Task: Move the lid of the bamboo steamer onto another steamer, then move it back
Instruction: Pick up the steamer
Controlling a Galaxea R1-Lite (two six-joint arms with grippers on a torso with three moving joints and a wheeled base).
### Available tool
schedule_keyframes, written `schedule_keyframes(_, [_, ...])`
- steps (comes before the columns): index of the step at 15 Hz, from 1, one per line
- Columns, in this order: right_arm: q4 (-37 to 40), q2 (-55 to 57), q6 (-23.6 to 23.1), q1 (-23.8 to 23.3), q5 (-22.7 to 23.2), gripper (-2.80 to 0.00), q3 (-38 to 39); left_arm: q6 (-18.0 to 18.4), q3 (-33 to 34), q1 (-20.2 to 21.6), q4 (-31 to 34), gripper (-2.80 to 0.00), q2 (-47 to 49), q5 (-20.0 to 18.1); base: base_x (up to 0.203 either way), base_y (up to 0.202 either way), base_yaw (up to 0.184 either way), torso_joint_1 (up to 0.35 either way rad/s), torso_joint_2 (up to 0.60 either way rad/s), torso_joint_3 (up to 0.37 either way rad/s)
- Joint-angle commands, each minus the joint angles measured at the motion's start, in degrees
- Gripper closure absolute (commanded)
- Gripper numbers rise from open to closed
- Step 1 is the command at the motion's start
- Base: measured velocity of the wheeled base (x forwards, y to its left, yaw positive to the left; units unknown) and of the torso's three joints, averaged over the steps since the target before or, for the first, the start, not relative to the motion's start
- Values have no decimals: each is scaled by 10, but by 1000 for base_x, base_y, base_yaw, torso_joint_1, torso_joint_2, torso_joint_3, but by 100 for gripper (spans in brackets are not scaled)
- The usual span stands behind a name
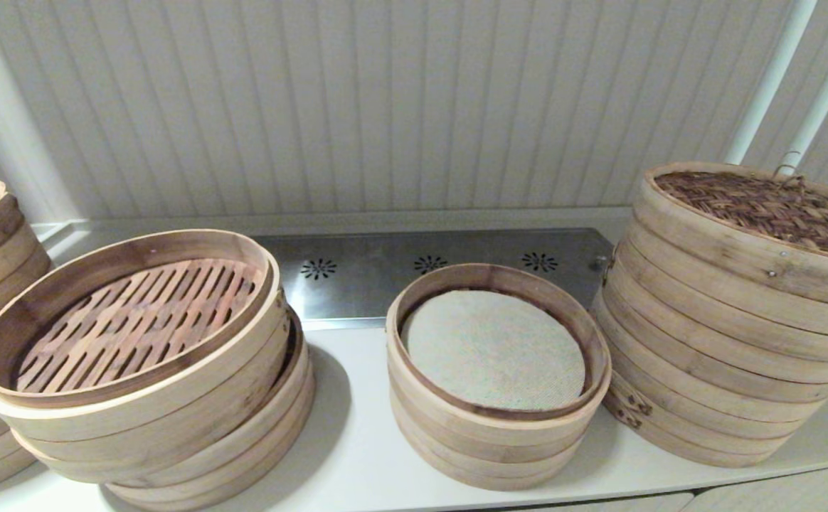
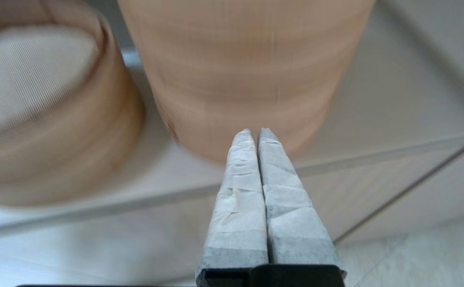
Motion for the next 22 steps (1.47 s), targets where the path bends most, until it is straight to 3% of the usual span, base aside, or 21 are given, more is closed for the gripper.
schedule_keyframes(1, [-4,-81,-2,6,2,0,86,0,0,0,0,0,0,0,0,0,0,0,0,0])
schedule_keyframes(6, [-114,-164,-30,58,6,0,235,0,0,0,0,0,0,0,0,0,0,0,0,0])
schedule_keyframes(13, [-113,-274,-49,53,38,0,269,0,-1,0,0,0,1,0,0,0,0,0,0,0])
schedule_keyframes(22, [-134,-275,-58,54,35,0,288,0,0,0,0,0,1,0,0,0,0,0,0,0])
